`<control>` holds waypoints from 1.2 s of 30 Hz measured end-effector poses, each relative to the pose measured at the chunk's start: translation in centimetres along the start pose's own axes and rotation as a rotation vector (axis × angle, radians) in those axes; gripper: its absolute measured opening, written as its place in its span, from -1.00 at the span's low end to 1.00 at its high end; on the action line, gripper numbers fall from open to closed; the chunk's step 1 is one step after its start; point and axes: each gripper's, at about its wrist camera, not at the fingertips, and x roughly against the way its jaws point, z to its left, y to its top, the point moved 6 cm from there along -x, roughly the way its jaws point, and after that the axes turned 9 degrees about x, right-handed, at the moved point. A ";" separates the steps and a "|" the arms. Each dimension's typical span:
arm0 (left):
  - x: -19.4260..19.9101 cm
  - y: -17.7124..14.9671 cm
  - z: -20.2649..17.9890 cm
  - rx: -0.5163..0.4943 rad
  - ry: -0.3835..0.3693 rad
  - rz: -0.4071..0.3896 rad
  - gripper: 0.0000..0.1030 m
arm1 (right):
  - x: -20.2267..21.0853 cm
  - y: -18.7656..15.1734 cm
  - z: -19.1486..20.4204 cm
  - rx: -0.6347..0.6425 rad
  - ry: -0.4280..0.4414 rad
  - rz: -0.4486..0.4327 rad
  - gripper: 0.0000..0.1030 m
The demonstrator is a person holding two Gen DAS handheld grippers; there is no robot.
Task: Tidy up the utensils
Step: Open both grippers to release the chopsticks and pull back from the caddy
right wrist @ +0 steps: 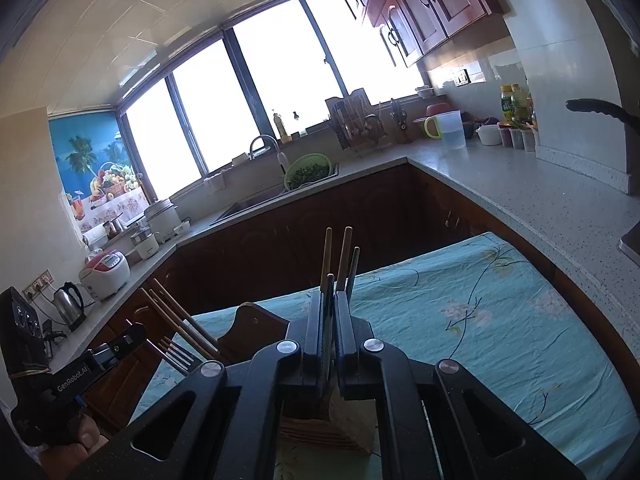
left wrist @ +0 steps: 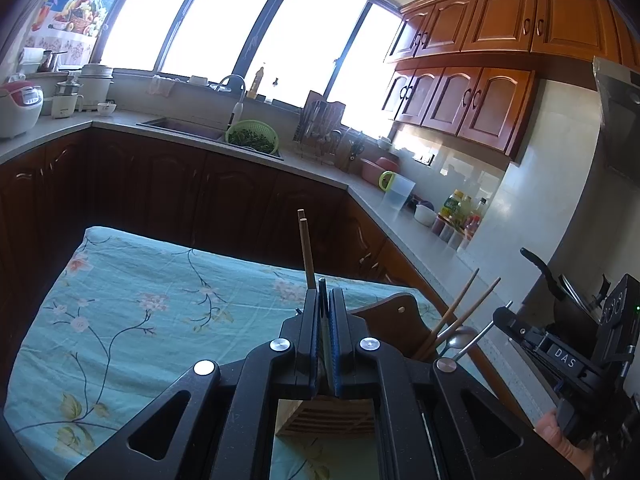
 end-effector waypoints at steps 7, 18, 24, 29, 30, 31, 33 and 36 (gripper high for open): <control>0.8 0.2 0.0 -0.001 0.020 0.008 -0.88 | 0.7 -0.1 -0.1 -0.009 -0.009 0.005 -0.60; 5.9 -1.9 0.5 -0.001 0.085 -0.040 0.30 | 4.9 -1.9 -0.4 -0.040 0.013 -0.048 0.58; 9.1 -6.1 1.5 -0.018 0.127 0.005 0.43 | 6.7 -6.7 -0.1 -0.030 0.019 0.016 0.68; 12.2 -9.7 3.2 0.028 0.140 0.052 0.43 | 8.5 -10.9 -0.2 -0.033 0.013 0.066 0.68; 12.8 -10.3 3.4 0.026 0.145 0.060 0.43 | 8.8 -11.6 -0.2 -0.035 0.015 0.077 0.68; 13.5 -10.6 3.6 0.025 0.154 0.063 0.43 | 9.1 -12.2 -0.1 -0.037 0.023 0.086 0.68; 14.8 -11.2 3.8 0.029 0.163 0.064 0.43 | 9.7 -13.3 0.1 -0.032 0.028 0.100 0.68; 16.7 -11.9 3.6 0.038 0.164 0.060 0.43 | 10.7 -14.6 0.6 -0.025 0.043 0.113 0.68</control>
